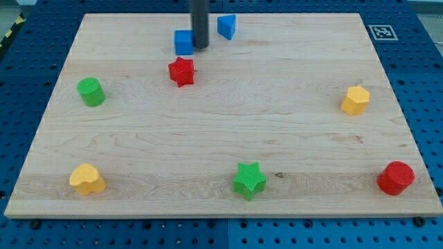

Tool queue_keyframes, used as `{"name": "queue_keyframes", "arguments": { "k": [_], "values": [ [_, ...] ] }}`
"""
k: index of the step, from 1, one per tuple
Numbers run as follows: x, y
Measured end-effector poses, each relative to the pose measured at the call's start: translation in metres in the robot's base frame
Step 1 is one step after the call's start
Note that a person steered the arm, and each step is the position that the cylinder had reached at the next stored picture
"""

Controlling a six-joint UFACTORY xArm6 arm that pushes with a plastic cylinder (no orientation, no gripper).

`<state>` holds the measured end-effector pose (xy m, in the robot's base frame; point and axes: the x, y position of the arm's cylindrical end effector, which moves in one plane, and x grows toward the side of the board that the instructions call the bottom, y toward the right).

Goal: Move the blue cube to the top left of the board

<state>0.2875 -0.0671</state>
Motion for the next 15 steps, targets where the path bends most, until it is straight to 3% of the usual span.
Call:
{"name": "queue_keyframes", "arguments": {
  "k": [3,4,6,7,9,10,12,13,15],
  "values": [
    [0.031,-0.013],
    [0.023,-0.059],
    [0.009,-0.052],
    [-0.019,-0.037],
    [-0.048,-0.112],
    [-0.042,-0.08],
    [0.005,-0.08],
    [0.029,-0.118],
    [-0.019,-0.165]
  ]
}}
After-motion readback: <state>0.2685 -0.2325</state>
